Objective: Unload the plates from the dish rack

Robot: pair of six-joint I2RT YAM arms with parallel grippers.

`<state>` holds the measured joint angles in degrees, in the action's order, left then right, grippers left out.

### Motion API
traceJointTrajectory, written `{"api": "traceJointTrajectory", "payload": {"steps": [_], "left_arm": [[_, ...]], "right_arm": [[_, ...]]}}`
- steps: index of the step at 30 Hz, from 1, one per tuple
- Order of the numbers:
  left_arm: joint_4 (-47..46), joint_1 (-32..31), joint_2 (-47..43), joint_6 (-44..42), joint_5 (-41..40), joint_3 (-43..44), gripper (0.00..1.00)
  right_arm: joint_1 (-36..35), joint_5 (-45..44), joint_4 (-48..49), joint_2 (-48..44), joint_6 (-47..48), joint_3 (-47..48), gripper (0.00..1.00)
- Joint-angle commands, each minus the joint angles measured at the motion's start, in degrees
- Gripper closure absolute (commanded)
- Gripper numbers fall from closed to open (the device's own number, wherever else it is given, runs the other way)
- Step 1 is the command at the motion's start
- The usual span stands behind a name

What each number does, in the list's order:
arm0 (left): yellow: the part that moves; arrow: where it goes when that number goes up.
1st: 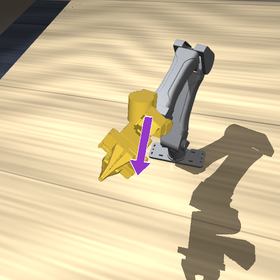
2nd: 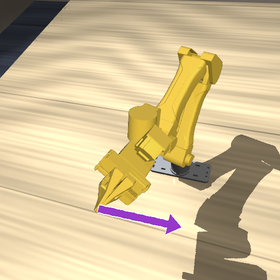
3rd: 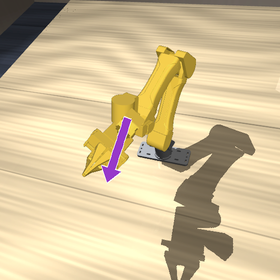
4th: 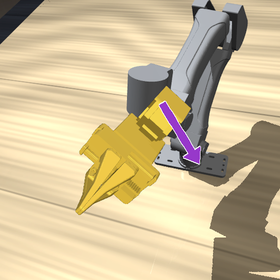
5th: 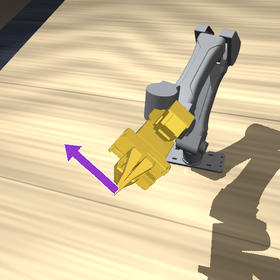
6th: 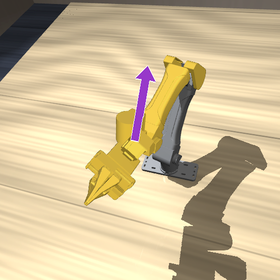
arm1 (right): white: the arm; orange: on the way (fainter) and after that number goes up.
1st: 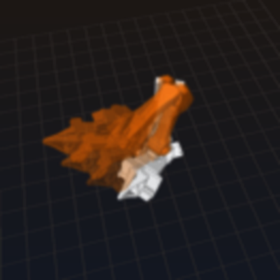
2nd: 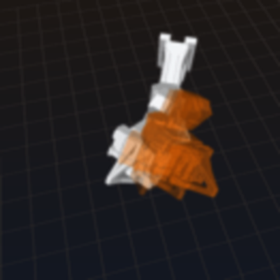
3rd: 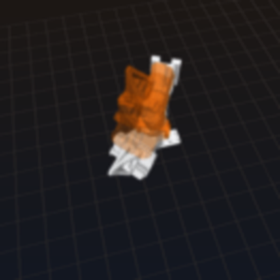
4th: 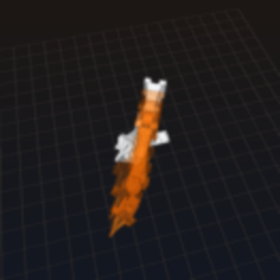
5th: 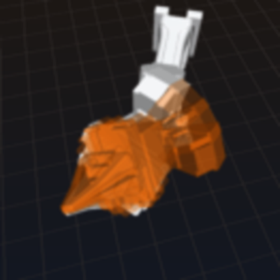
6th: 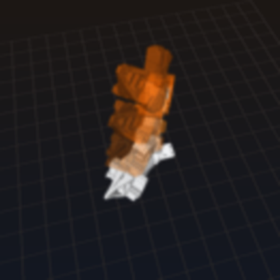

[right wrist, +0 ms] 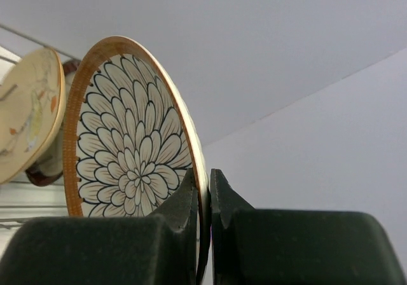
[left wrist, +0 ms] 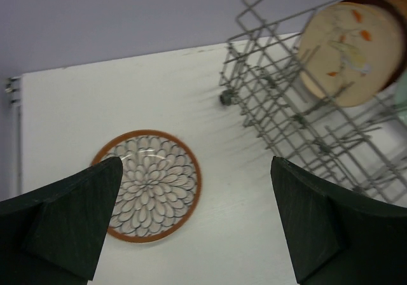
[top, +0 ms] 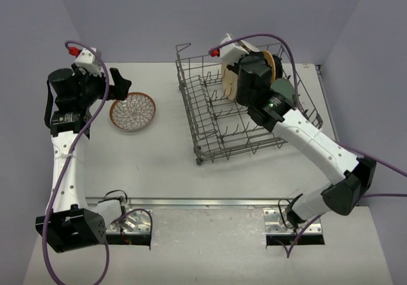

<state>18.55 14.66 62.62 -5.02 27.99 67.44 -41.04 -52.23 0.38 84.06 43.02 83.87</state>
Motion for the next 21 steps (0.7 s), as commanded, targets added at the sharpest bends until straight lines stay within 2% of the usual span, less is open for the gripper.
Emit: {"api": "traceJointTrajectory", "payload": {"steps": [1,5,8,10,16,21], "left_arm": [[-3.96,-0.24,-0.57,6.26,20.26,4.08,0.0],[-4.4,-2.1,0.62,9.59,25.08,5.63,0.01],[-2.76,-5.03,1.61,8.81,26.56,6.89,0.04],[1.65,-8.91,2.83,6.89,26.28,8.45,0.07],[5.97,-19.6,4.44,2.48,21.75,9.64,0.11],[6.24,-24.41,6.61,3.42,20.91,10.57,0.12]], "right_arm": [[-0.27,7.12,-1.42,-5.27,-9.99,8.81,1.0],[-0.27,15.75,-12.36,-5.83,-22.79,12.94,1.0],[-0.27,24.49,-21.76,-4.97,-29.56,16.79,1.0],[-0.27,30.15,-25.38,-4.88,-34.0,18.13,1.0],[-0.27,42.5,-31.97,-4.52,-43.48,20.45,1.0],[-0.27,48.66,-34.12,-3.97,-47.87,19.99,1.0]]}}
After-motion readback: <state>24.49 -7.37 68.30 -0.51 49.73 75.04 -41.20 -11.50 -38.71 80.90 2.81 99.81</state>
